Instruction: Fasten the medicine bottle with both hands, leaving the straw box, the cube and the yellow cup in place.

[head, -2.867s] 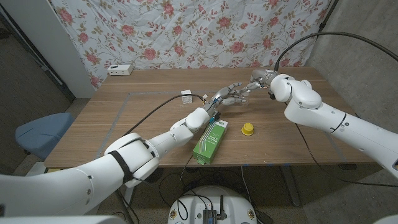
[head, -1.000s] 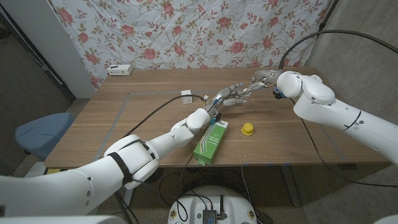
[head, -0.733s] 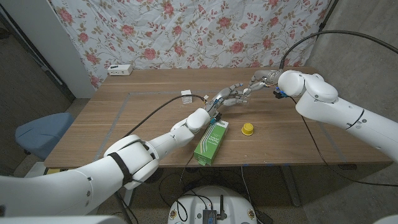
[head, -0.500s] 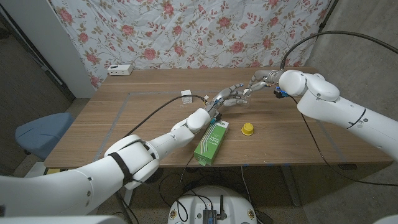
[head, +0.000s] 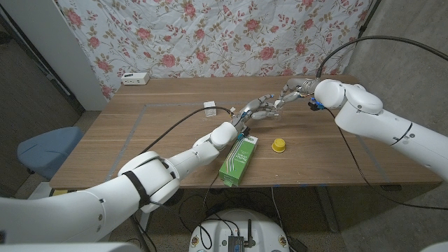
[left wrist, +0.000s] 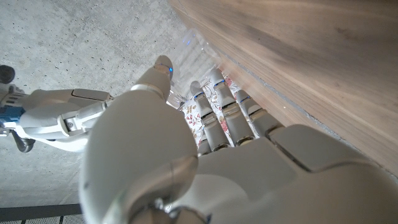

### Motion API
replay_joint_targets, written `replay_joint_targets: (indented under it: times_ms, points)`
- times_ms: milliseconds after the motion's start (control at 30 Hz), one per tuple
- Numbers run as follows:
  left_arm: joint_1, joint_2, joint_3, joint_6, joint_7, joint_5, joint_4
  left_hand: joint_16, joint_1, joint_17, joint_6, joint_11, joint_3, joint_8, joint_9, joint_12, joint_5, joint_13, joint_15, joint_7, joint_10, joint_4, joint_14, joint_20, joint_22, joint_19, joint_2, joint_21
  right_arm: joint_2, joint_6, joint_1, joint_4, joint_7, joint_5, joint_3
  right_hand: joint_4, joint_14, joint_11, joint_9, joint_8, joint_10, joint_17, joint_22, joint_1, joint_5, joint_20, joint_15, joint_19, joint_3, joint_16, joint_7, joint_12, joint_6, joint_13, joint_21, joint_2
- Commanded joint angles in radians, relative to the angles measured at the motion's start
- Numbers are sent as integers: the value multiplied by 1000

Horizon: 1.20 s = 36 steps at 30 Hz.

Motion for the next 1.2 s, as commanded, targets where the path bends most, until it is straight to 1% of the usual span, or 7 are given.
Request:
replay_joint_targets:
  times_ms: [33,300,333,600,833,967,1200]
  points:
    - [-3,-5,3,0,-4,-2,8,0,-12,3,3,-4,6,1,4,5,2,2,-110,-4,5,0,10,-134,2,11,-1,1,3,-14,-8,3,-32,9,-7,2,13,1,6,7,18,-1,2,15,-3,-2,-9,13,10,5,-6,7,14,2,3,-1]
    - [-1,-3,3,-2,-3,-1,3,1,-12,3,3,-3,6,1,4,5,2,2,-111,-4,6,-1,10,-133,2,11,-2,1,6,-23,-16,1,-58,11,-7,5,28,-5,10,20,37,0,3,27,-8,-10,-24,25,13,9,-14,11,46,2,5,0]
    - [0,-2,3,0,-2,0,-1,0,-12,3,3,-5,6,1,4,5,2,2,-110,-4,5,-1,10,-132,2,11,-2,1,6,-24,-18,0,-62,12,-6,6,31,-5,11,24,41,0,3,30,-9,-10,-26,25,14,10,-20,12,57,2,5,1]
    - [12,9,2,12,-4,1,-31,1,-13,3,3,-4,7,1,4,5,2,2,-111,-5,4,-1,11,-132,2,12,-2,1,4,-40,-23,-8,-77,-1,-14,8,46,-8,13,38,59,0,3,42,-13,-18,-40,36,18,13,-25,14,93,2,6,4]
    - [18,14,1,15,-4,3,-43,1,-14,3,4,-6,7,1,4,5,2,2,-109,-7,5,-1,11,-132,2,12,-3,1,3,-55,-35,-19,-99,-8,-15,10,55,-10,13,43,66,1,3,47,-17,-22,-48,43,19,15,-22,14,109,2,6,5]
    - [23,19,0,20,-5,4,-57,1,-14,3,4,-5,7,1,4,5,2,3,-110,-6,6,-2,10,-133,2,12,-3,1,2,-61,-45,-26,-118,-13,-12,10,68,-15,15,52,81,1,3,53,-20,-27,-57,51,20,18,-28,17,132,2,8,6]
    - [28,23,-2,23,-5,5,-69,1,-15,3,5,-5,8,2,4,5,2,3,-109,-7,4,-2,11,-132,2,12,-4,1,1,-64,-51,-32,-128,-10,-8,13,82,-15,14,65,100,2,3,56,-24,-31,-64,62,19,21,-26,19,172,1,9,7]
